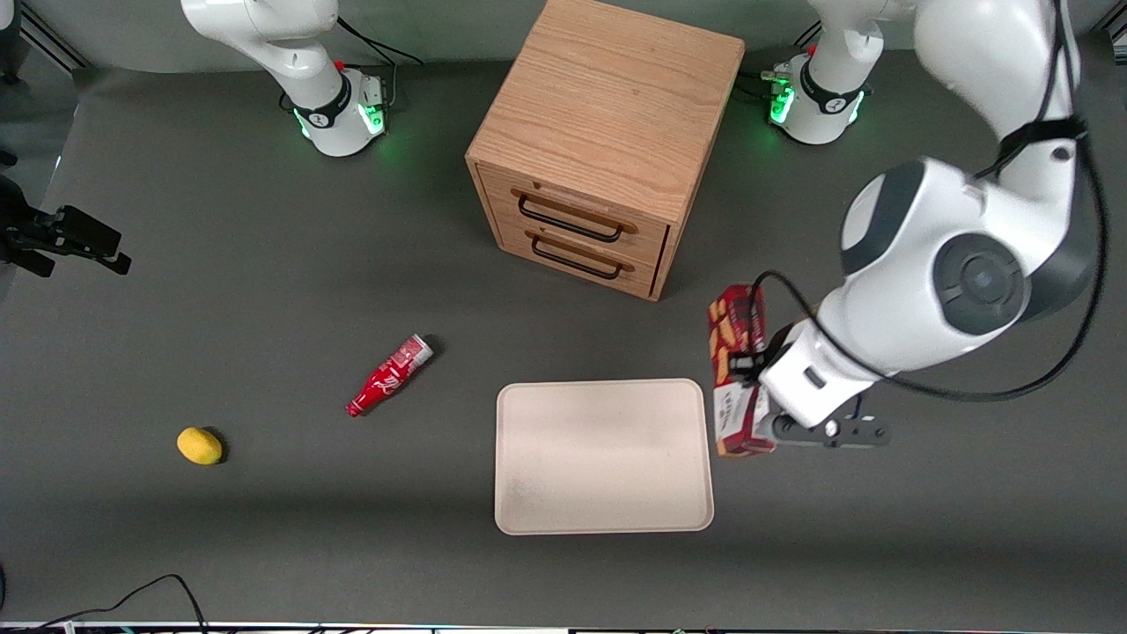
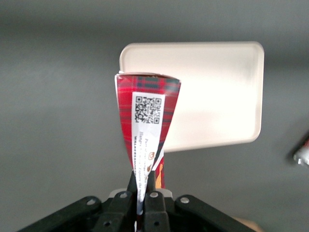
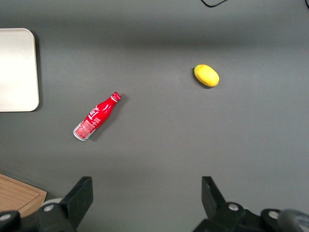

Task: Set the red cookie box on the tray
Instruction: 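Lift the box and carry it with the left gripper over the tray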

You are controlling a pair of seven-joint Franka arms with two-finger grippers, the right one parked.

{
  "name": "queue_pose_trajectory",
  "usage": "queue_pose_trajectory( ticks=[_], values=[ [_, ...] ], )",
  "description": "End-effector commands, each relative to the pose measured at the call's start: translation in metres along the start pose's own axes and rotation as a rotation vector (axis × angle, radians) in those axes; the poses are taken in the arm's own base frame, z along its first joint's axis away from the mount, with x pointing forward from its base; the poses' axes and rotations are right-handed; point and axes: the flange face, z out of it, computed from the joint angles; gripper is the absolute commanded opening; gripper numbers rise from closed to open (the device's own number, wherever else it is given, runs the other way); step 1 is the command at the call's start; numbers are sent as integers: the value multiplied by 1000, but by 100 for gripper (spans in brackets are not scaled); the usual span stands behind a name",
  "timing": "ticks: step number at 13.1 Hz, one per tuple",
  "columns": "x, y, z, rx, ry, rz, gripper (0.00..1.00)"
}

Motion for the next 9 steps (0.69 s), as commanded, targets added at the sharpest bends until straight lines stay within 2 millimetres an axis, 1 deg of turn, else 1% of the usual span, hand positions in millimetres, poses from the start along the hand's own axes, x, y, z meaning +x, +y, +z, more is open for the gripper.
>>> queue_pose_trajectory(
  ticks=[1,2,3,6,9],
  values=[
    [18,26,38,17,81,-41,0],
    [21,31,62,40,95,-41,0],
    [24,34,79,62,113,-30,0],
    [34,29,130,94,131,-14,0],
    [38,23,166,115,133,47,0]
  ],
)
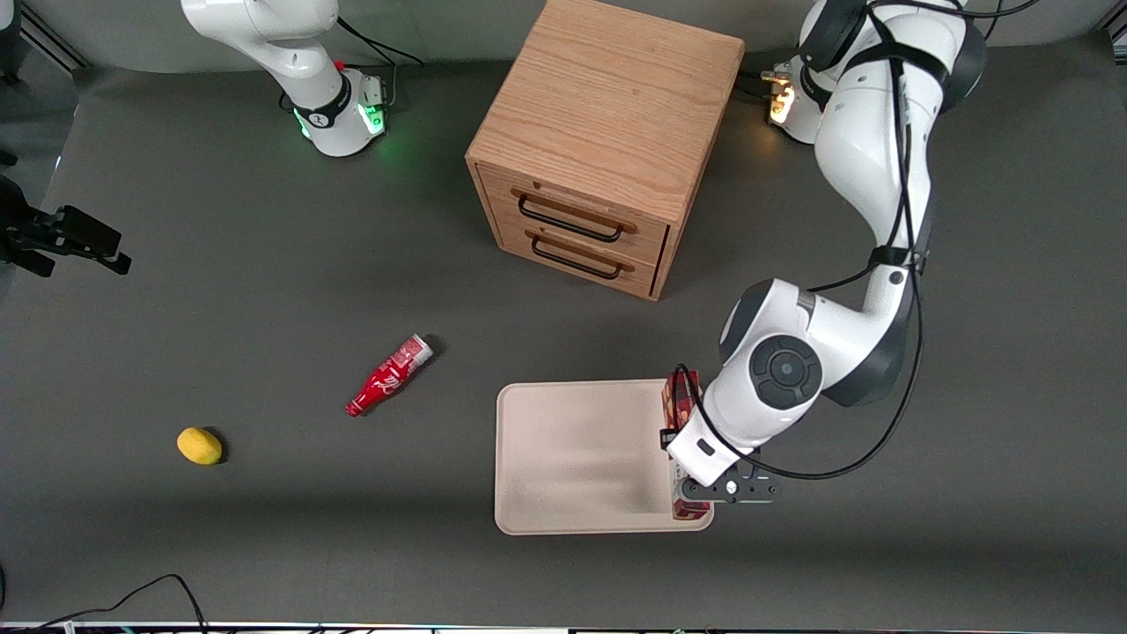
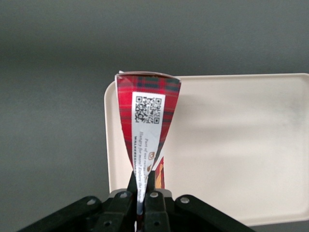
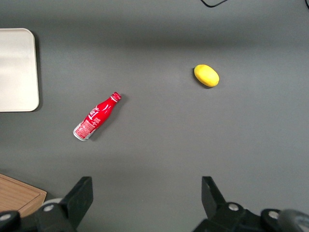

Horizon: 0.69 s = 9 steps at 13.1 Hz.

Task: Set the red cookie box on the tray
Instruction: 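Lower the box onto the tray and open the left gripper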

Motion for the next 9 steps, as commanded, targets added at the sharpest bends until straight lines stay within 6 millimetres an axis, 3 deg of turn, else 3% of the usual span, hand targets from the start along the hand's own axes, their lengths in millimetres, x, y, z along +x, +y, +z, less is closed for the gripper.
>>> queue_pose_trajectory(
  ticks=[1,5,6,7,9],
  values=[
    [6,2,17,23,32,38,0],
    [5,0,43,38,37,47,2],
    [5,0,47,37,38,47,15],
    [5,-1,54,37,35,47,17],
    [4,-1,61,34,41,48,33]
  ],
)
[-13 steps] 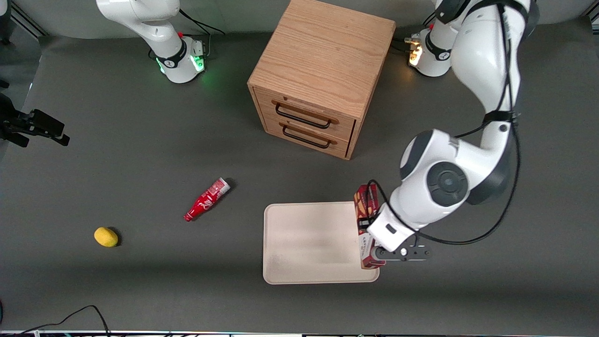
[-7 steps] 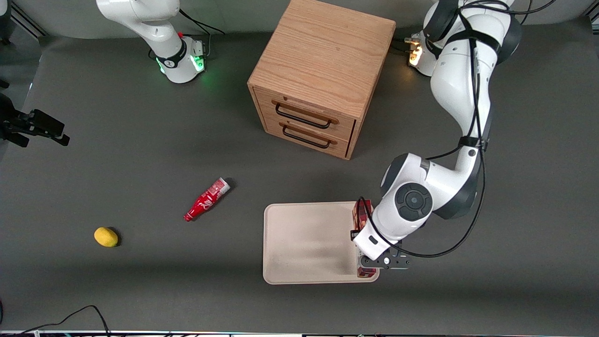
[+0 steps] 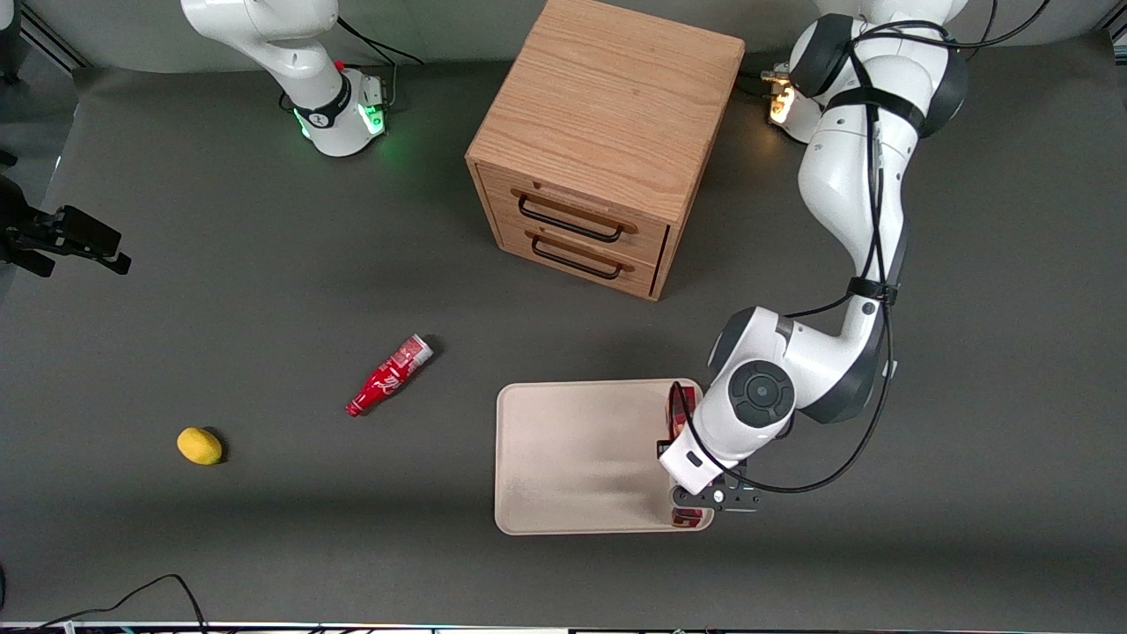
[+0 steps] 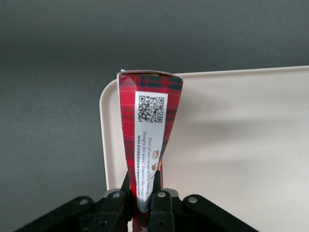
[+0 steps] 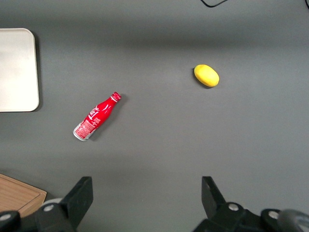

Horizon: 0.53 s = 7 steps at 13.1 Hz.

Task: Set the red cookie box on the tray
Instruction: 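Lower the box onto the tray and open the left gripper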

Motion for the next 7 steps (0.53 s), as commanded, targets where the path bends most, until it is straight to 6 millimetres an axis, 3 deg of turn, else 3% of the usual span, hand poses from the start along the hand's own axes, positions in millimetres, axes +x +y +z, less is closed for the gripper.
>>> queue_pose_trajectory(
  ticks=[1,2,3,4,7],
  values=[
    [4,5,3,11,32,20,40],
    [4,5,4,13,33,22,54],
    [4,4,4,16,33,24,84],
    [4,4,4,18,34,25,100],
    [3,5,5,19,33,27,100]
  ],
)
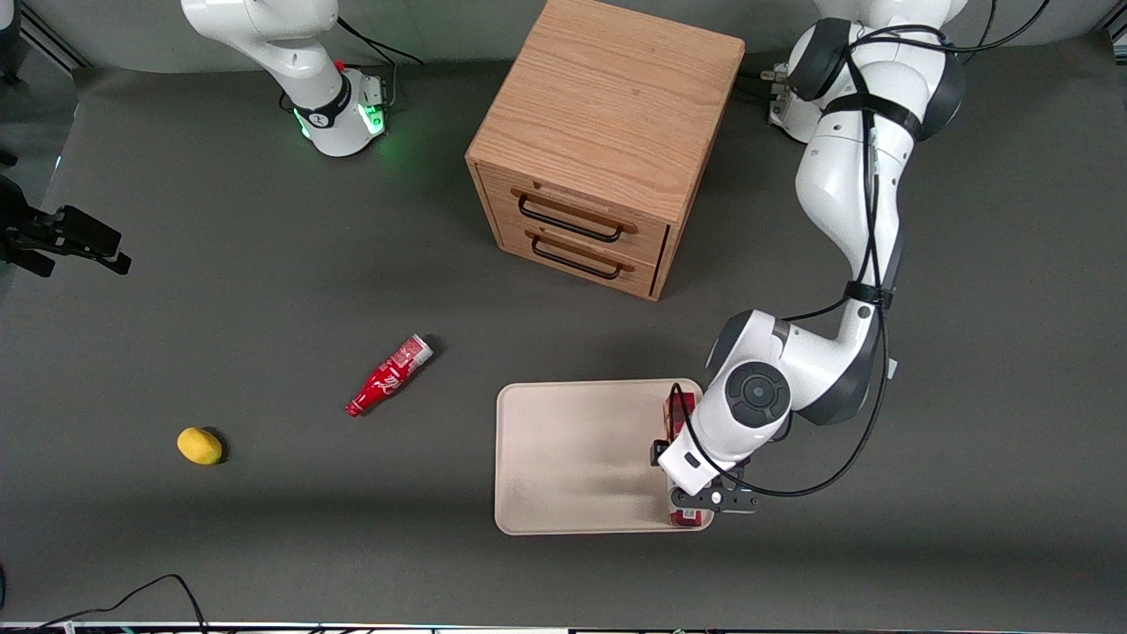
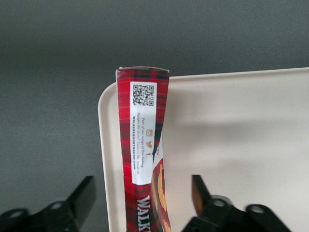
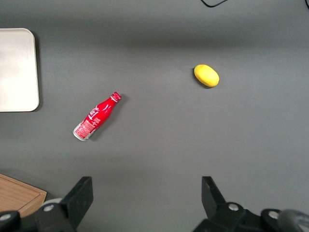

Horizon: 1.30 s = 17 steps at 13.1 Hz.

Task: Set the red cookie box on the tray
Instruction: 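Lower the box onto the tray and open the left gripper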

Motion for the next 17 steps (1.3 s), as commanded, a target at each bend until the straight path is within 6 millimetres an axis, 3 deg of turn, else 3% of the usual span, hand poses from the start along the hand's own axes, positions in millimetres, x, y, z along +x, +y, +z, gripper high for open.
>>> queue_pose_trajectory(
  ticks=[1,8,11,12,14,17],
  values=[
    [3,5,0,15,21,19,100],
    [3,5,-1,15,21,21,100],
    [3,-3,-22,45,-34,12,100],
    [0,-5,-38,62,-70,11,100],
    [-1,-16,-91,91,-113,50,100],
    [-3,-85,-170,100,-170,116,100]
  ],
)
